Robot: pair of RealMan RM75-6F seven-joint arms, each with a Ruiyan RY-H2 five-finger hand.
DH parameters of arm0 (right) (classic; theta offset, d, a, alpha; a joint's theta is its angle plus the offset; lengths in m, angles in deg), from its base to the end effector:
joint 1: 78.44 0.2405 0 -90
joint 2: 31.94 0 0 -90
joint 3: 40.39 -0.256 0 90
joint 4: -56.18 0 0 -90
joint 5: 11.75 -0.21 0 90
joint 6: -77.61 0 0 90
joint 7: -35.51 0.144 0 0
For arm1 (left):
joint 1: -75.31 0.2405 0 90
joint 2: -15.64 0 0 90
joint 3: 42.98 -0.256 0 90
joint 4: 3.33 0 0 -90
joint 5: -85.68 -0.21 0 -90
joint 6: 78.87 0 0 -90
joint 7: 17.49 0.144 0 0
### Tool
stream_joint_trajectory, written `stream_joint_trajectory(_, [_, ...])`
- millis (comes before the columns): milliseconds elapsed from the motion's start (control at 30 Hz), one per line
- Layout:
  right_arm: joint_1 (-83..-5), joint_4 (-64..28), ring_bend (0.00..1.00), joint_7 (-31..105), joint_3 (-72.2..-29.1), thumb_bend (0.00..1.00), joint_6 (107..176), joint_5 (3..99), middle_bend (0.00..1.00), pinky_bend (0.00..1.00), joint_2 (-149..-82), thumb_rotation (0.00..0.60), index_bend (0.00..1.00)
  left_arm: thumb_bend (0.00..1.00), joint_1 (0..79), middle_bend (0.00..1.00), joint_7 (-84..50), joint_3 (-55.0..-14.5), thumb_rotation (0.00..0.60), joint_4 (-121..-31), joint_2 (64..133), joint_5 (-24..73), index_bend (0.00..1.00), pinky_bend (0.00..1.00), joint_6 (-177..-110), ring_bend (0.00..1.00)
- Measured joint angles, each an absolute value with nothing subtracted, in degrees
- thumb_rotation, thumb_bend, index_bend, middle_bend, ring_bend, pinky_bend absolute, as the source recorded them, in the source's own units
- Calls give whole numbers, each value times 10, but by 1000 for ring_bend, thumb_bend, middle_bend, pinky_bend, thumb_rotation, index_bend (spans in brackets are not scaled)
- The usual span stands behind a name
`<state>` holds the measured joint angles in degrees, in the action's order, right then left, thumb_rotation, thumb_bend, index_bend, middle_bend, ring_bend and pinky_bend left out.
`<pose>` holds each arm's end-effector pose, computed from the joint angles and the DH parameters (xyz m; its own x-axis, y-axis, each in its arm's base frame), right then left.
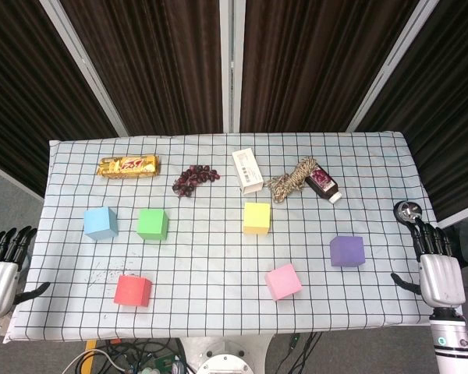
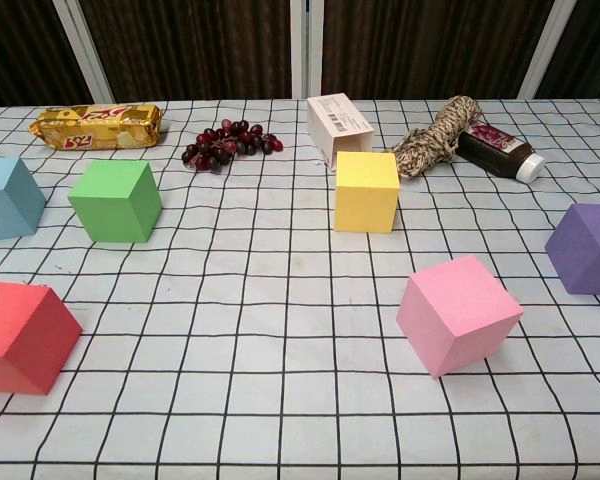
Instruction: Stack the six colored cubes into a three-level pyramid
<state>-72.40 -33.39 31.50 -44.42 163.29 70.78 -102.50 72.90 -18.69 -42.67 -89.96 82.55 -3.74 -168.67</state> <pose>-0.3121 -0.1914 0.1343 0.3945 0.0281 0.9185 -0.9187 0.0331 0.3936 -0.3239 0.1589 0.1538 0.4262 -0.0201 0.9044 0.9040 -0.0276 -0.4267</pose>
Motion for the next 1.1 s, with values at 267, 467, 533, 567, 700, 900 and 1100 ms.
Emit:
stream_joint_trajectory(267, [-718, -365, 0, 339, -458, 7, 1634, 715, 0, 0, -1006, 600, 0, 0, 719, 50, -185, -419, 600, -922, 823, -41, 29, 10, -1683, 0])
stream_joint_trajectory(467, [-705, -369, 0, 335, -467, 7, 1614, 711, 0, 0, -1002, 600, 0, 0, 698, 50, -186, -410, 600, -948, 822, -35, 29, 11, -1649, 0])
stream_joint_trajectory(533, [-701, -374, 0, 336, -472, 7, 1610, 709, 0, 0, -1001, 600, 0, 0, 688, 50, -186, -405, 600, -960, 822, -27, 29, 12, -1632, 0])
stream_joint_trajectory(567, [-699, -376, 0, 338, -474, 7, 1609, 708, 0, 0, -1000, 600, 0, 0, 683, 50, -186, -403, 600, -965, 822, -24, 29, 13, -1624, 0])
stream_joint_trajectory(700, [-696, -384, 0, 345, -478, 6, 1605, 706, 0, 0, -995, 600, 0, 0, 654, 50, -184, -395, 600, -983, 828, -15, 25, 12, -1582, 0])
stream_joint_trajectory(900, [-689, -392, 0, 346, -480, 7, 1596, 708, 0, 0, -988, 600, 0, 0, 598, 50, -177, -373, 600, -988, 869, 1, 23, 12, -1520, 0])
stream_joint_trajectory(1100, [-681, -398, 0, 337, -479, 7, 1584, 715, 0, 0, -971, 600, 0, 0, 542, 50, -148, -345, 600, -966, 915, 45, 20, 14, -1454, 0])
